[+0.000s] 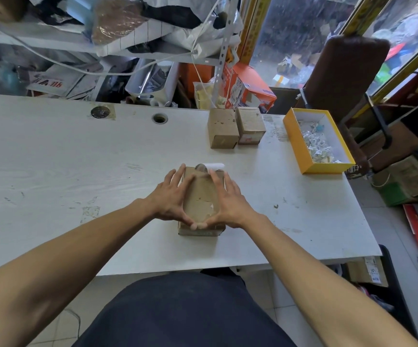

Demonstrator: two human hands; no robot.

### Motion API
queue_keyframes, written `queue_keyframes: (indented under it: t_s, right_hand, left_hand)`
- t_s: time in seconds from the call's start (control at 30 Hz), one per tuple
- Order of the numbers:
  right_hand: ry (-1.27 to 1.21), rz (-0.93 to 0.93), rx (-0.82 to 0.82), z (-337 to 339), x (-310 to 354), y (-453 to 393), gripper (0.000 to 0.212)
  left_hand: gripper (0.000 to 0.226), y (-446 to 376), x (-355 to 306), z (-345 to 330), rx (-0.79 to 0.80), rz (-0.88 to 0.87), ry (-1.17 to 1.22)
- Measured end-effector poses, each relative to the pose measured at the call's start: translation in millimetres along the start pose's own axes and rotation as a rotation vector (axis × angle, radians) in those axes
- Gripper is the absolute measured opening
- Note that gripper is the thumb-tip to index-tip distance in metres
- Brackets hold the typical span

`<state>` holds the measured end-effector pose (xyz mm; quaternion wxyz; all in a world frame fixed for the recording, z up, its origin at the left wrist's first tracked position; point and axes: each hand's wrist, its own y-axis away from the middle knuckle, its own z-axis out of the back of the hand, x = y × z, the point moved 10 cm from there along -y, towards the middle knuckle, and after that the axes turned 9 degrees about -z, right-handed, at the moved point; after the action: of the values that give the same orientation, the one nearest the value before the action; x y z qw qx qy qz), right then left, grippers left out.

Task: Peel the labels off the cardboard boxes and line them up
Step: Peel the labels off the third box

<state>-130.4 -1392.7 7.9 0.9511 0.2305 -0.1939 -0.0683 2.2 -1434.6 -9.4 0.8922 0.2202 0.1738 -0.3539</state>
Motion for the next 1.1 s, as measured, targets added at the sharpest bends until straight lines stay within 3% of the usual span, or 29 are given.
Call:
queue_keyframes:
  t_s: [0.2, 0.3, 0.53, 0.67, 0.77, 0.93, 1.1]
  right_hand:
    - [0.112, 0.087, 0.038, 2, 6, -27, 0.154]
    - [0.100, 0.099, 0.020, 2, 9, -34, 0.153]
    - [0.006, 0.061, -0.124, 34, 6, -49, 0.107]
    - [-0.015, 0.068, -0.185, 47, 6, -47, 0.094]
    - [-0.167, 0.031, -0.128, 48, -4, -41, 0.114]
    - [-0.052, 0.063, -0.014, 23, -6, -19, 0.150]
    - [0.079, 0.099, -0.023, 3, 4, -13, 0.156]
  left_hand:
    - [0.151, -13, -1, 3, -0.009, -0.039, -0.007]
    - [0.138, -19, -2, 14, -0.081, -0.061, 0.028]
    - [0.076, -44, 6, 47, -0.290, 0.059, 0.051]
    - [0.058, -44, 10, 62, -0.412, 0.119, 0.128]
    - [0.075, -40, 9, 52, -0.349, 0.113, 0.146]
    - [0.144, -27, -8, 20, -0.074, -0.019, 0.081]
    - [0.158, -25, -16, 2, 0.022, -0.149, -0.061]
